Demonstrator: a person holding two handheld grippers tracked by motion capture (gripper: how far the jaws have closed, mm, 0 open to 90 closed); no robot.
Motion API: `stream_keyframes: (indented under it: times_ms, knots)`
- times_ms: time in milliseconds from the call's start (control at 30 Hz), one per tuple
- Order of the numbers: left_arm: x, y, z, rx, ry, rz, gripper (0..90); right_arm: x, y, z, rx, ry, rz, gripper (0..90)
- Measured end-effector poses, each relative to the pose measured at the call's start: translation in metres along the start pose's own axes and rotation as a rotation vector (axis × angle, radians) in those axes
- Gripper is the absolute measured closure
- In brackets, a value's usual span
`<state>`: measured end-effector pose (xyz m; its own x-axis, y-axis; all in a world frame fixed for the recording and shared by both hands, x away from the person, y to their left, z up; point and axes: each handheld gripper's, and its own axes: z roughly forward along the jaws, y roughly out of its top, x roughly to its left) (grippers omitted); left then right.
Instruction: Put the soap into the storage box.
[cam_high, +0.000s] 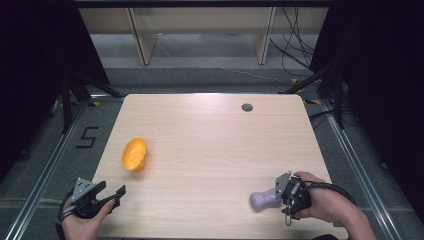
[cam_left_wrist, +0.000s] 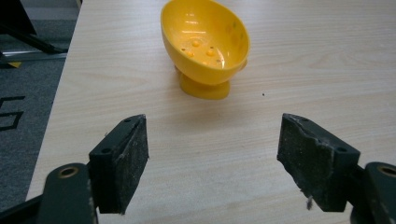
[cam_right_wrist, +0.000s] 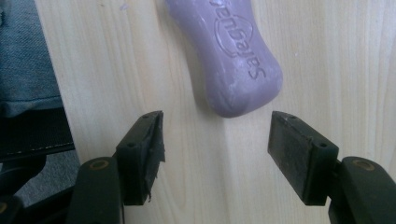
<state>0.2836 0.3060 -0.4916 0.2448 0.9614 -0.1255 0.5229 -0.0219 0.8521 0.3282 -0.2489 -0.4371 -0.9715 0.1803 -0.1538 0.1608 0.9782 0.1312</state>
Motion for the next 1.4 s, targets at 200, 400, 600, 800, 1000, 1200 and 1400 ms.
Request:
stream_keyframes:
  times_ms: [200, 400, 600, 800, 1000, 1200, 1400]
  knots:
    - [0.0, 0.0, 0.001, -0.023, -0.01, 0.008, 23.9, -0.004, 0.006, -0.001, 0.011, -0.001, -0.015, 36.9]
    - [-0.001, 0.0, 0.001, -0.025, -0.012, 0.008, 23.8, -0.015, 0.023, 0.001, 0.061, 0.015, -0.085, 39.5]
    - [-0.002, 0.0, 0.0, -0.028, -0.005, 0.011, 23.9, -0.026, 0.033, 0.006, 0.038, 0.045, -0.174, 40.0]
    - [-0.002, 0.0, 0.0, -0.036, -0.01, 0.017, 23.9, -0.028, 0.04, 0.014, 0.053, 0.082, -0.19, 39.8]
    - [-0.002, 0.0, 0.0, -0.036, -0.005, 0.011, 23.9, -0.026, 0.046, 0.025, 0.071, 0.096, -0.211, 38.1]
    - [-0.002, 0.0, 0.001, -0.038, -0.012, 0.01, 23.9, -0.025, 0.052, 0.033, 0.084, 0.111, -0.218, 38.2]
    - [-0.002, 0.0, 0.001, -0.036, -0.014, 0.011, 23.8, -0.023, 0.057, 0.036, 0.108, 0.121, -0.203, 40.6]
